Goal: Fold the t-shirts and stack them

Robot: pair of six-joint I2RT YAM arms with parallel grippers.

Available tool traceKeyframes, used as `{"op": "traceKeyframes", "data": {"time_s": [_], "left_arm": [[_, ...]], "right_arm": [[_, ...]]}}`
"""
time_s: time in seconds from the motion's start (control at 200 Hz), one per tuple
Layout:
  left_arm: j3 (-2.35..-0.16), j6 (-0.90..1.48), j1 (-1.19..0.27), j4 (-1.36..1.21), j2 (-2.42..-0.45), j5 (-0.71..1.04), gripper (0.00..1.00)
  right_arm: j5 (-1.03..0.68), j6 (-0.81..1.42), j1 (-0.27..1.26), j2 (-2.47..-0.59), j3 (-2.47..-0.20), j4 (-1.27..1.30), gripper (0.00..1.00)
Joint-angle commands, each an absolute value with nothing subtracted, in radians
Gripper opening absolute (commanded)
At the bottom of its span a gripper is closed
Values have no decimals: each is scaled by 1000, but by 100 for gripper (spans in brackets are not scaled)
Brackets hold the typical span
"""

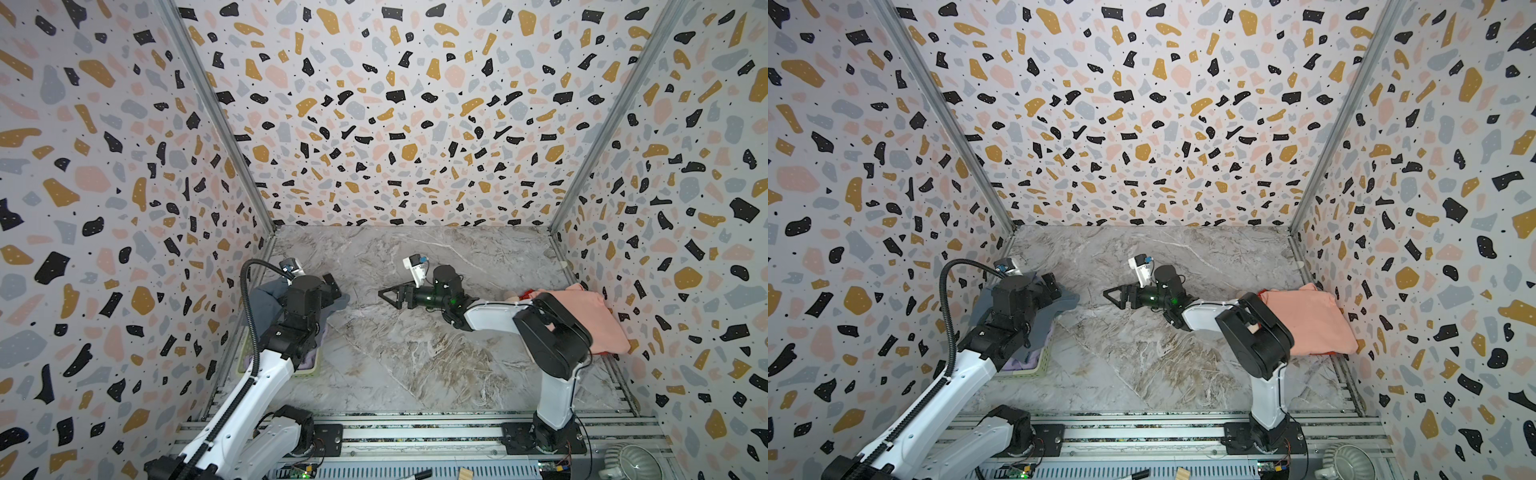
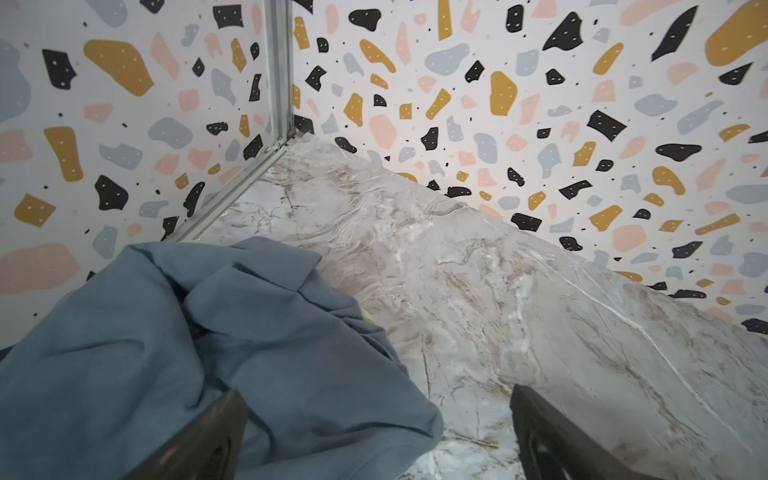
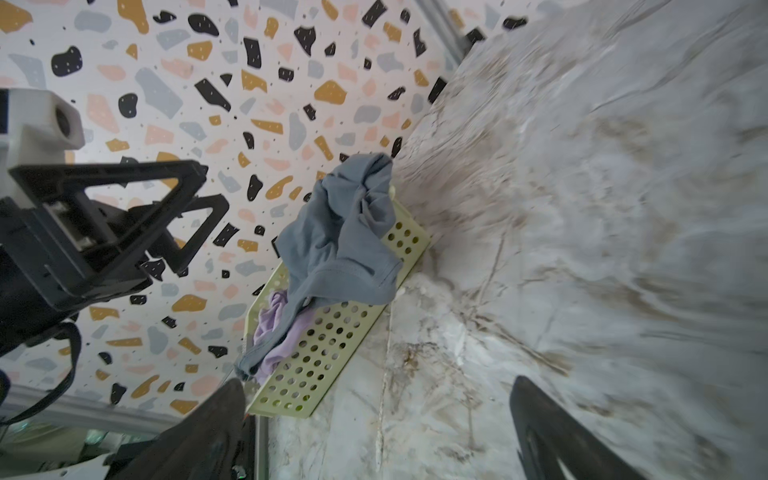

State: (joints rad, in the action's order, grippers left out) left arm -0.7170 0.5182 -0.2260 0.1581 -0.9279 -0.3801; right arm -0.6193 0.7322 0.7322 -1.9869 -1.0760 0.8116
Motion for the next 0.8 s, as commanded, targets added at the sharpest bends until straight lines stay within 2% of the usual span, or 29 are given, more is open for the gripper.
{"op": "traceKeyframes", "data": {"time_s": [0.0,0.23,0.461,0.561,0.666,0.796], "left_arm": [[-687,566,-183,52,-915,-245,99],[-683,615,-179,-1,-901,-94,100],[-717,581,-176,21,-892,-66,99],[-721,563,-174,39,-886,-82,99],[-707,558,-173,47,-884,-101,100],[-690,560,-167,54,-884,-106,99]], "right_arm": [[-686,788,767,-2065,-1167,961,99],[-735,945,800,-2289,-1342,1114,99],[-735,1029,838,-2442,-1491,1167,100],[-730,1054,849,-2488,-1552,1168,96],[-726,1090,857,-2516,-1597,1193,83],[-719,1085,862,-2521,-1632,1179,51]]}}
